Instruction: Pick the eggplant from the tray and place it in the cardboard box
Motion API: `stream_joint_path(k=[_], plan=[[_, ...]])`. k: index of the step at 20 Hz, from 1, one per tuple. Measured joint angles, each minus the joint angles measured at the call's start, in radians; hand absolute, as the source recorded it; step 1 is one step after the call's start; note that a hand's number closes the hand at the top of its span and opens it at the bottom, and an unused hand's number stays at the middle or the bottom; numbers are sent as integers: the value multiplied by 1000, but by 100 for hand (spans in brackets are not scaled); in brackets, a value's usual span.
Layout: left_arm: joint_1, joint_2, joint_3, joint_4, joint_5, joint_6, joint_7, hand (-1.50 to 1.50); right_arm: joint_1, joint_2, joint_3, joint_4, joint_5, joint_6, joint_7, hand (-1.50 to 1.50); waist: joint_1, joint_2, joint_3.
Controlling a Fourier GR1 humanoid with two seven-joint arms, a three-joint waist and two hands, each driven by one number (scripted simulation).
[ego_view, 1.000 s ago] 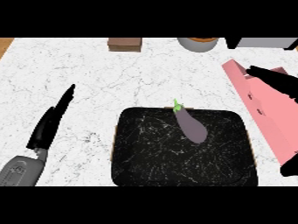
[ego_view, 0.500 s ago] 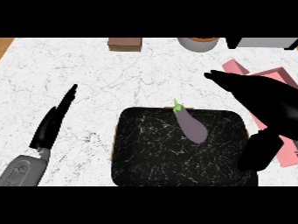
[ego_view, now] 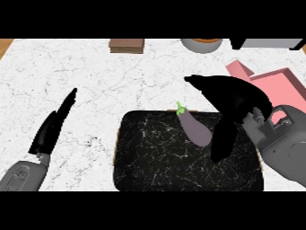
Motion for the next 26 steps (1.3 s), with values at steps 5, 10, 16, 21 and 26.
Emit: stream_joint_path(k=[5,10,16,21,26], plan=[[0,5,21,-11,0,-21,8,0,37,49,23,69,65,15,-45,-150,-6,0,1],[-2,4,41,-20,-10,-37,15,0,51,88,16,85,167,27,-77,-150,-9,0,1],[20,-28,47,-5,-40,-29,-10,0,70,163,9,140,275,49,-117,-150,-10,0,1],[27,-21,69,-19,-43,-50,-4,0,116,197,9,171,324,80,-139,-150,-10,0,1],[20,-24,91,-8,-50,-75,-12,0,142,236,-13,209,393,110,-162,-150,-11,0,1]])
